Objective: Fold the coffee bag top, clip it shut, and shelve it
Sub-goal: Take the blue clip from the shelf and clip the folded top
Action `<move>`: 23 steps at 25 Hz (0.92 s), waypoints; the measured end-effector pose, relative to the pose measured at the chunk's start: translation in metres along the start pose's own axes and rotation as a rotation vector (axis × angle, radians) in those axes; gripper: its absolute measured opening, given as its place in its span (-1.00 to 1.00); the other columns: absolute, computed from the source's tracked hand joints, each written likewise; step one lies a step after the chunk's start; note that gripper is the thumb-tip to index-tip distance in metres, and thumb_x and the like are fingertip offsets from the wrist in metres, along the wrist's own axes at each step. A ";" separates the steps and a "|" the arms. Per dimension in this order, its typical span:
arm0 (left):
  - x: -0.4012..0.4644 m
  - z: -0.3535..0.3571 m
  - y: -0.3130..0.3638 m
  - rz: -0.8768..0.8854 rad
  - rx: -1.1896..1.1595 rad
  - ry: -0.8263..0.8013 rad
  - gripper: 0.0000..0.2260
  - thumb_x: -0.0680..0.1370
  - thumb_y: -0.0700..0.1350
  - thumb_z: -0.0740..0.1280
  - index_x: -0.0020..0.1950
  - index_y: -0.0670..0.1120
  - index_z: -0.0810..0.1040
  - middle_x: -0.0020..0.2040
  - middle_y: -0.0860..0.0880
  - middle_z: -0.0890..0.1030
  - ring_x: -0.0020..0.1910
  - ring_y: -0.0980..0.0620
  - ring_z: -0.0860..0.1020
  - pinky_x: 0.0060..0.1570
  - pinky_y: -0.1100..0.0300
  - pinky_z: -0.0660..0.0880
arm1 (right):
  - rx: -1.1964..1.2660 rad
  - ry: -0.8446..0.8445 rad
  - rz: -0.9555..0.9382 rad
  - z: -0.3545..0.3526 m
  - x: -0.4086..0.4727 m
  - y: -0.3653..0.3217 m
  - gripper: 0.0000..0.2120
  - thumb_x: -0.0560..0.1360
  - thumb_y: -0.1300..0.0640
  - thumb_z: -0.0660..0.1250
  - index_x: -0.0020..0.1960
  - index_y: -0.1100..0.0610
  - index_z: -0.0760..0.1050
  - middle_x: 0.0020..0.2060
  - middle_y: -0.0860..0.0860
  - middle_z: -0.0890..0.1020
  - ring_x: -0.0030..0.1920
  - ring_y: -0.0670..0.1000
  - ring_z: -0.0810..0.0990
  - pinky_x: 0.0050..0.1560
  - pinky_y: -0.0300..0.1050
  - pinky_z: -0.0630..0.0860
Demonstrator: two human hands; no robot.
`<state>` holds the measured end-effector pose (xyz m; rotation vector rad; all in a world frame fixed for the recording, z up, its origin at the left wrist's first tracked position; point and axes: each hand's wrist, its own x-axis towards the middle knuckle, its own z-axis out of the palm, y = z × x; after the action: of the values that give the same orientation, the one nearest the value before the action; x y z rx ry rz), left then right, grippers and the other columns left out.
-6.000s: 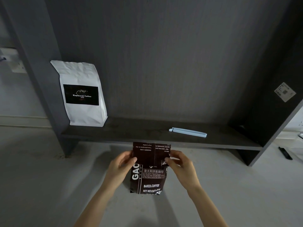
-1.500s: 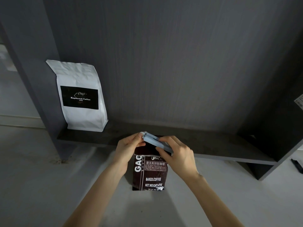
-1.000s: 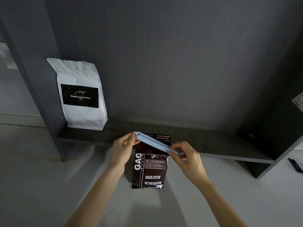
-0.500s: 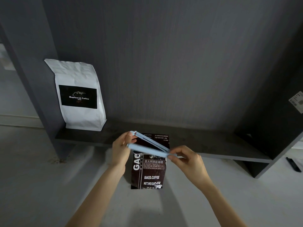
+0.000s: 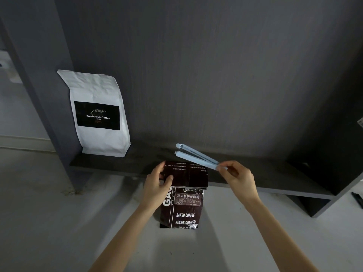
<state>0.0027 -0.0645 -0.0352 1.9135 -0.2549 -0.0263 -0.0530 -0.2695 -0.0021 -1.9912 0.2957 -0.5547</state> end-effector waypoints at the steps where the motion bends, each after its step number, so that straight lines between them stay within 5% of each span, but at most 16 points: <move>1: -0.001 -0.001 0.000 0.003 -0.017 -0.007 -0.58 0.49 -0.17 0.28 0.33 -0.06 0.30 0.20 -0.06 0.49 0.07 0.01 0.48 0.09 0.14 0.40 | -0.011 -0.030 0.005 0.003 0.000 0.001 -0.79 0.38 0.16 0.39 -0.34 -0.10 0.50 -0.40 0.03 0.56 -0.44 -0.10 0.42 -0.48 -0.45 0.32; 7: -0.013 -0.005 -0.010 -0.023 -0.225 -0.113 -0.77 0.48 -0.20 0.28 0.12 -0.02 0.48 -0.03 0.12 0.60 -0.08 0.25 0.59 -0.20 0.44 0.47 | -0.024 -0.108 0.016 0.016 -0.006 0.009 -0.81 0.38 0.14 0.39 -0.30 -0.12 0.49 -0.21 0.29 0.63 -0.31 0.12 0.50 -0.29 -0.27 0.40; 10: -0.017 -0.006 -0.010 -0.019 -0.238 -0.133 -0.80 0.49 -0.19 0.28 0.03 0.08 0.48 -0.04 0.15 0.60 -0.10 0.31 0.59 -0.25 0.53 0.46 | 0.099 -0.079 0.043 0.021 -0.013 0.010 -0.88 0.38 0.17 0.40 -0.15 -0.02 0.53 -0.29 0.01 0.67 -0.29 -0.07 0.59 -0.30 -0.40 0.47; 13: -0.022 -0.007 -0.009 -0.001 -0.242 -0.136 -0.78 0.50 -0.19 0.27 0.01 0.14 0.48 -0.06 0.16 0.61 -0.13 0.33 0.59 -0.24 0.52 0.47 | 0.201 -0.039 0.069 0.029 -0.023 0.012 -0.88 0.39 0.21 0.38 -0.07 0.11 0.55 -0.45 -0.20 0.61 -0.39 -0.29 0.56 -0.37 -0.54 0.42; 17: -0.026 -0.007 -0.011 0.004 -0.234 -0.114 -0.79 0.50 -0.18 0.26 0.04 0.12 0.50 -0.14 0.23 0.61 -0.18 0.33 0.60 -0.22 0.51 0.48 | 0.261 -0.020 0.070 0.036 -0.031 0.007 -0.81 0.41 0.22 0.36 -0.18 -0.08 0.51 -0.33 -0.11 0.63 -0.35 -0.29 0.58 -0.37 -0.52 0.44; 23: -0.027 -0.007 -0.010 0.004 -0.180 -0.099 -0.77 0.50 -0.16 0.26 0.15 0.02 0.49 -0.09 0.08 0.64 -0.12 0.19 0.61 -0.07 0.24 0.53 | 0.207 -0.015 0.060 0.036 -0.034 0.006 -0.88 0.42 0.22 0.34 -0.11 0.03 0.52 -0.33 -0.10 0.61 -0.35 -0.29 0.58 -0.38 -0.50 0.46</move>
<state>-0.0214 -0.0498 -0.0452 1.7351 -0.3122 -0.1375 -0.0641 -0.2299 -0.0302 -1.7797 0.2766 -0.5109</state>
